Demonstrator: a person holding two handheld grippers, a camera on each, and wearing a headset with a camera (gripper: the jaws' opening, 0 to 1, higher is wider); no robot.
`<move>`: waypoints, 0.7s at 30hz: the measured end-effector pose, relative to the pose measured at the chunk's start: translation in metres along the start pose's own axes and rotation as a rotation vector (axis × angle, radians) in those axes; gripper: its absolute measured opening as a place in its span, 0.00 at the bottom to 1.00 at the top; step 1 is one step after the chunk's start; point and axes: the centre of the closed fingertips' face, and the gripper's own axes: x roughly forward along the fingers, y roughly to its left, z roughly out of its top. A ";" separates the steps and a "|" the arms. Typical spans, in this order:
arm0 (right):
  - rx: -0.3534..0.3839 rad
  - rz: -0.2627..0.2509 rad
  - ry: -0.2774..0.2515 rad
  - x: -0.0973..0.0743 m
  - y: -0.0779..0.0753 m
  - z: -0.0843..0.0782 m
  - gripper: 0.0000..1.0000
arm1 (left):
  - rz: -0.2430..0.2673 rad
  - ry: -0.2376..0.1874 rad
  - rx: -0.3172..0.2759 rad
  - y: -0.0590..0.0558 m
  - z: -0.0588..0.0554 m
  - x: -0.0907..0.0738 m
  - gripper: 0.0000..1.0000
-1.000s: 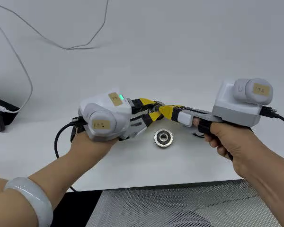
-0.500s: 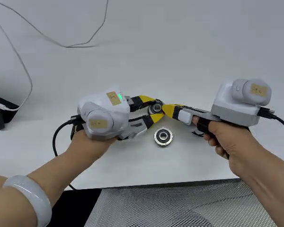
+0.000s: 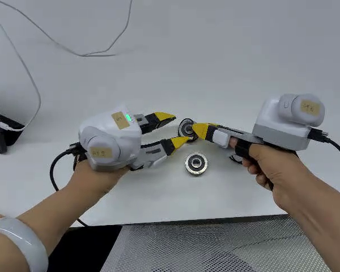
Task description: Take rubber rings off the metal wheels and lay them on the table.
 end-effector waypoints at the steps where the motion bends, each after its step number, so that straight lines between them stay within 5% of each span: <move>1: 0.001 0.002 0.001 0.000 0.001 0.000 0.01 | -0.001 -0.002 -0.002 0.000 -0.001 -0.002 0.30; 21: 0.024 0.049 -0.009 -0.006 0.016 0.002 0.01 | 0.024 -0.005 -0.061 -0.002 -0.014 -0.022 0.49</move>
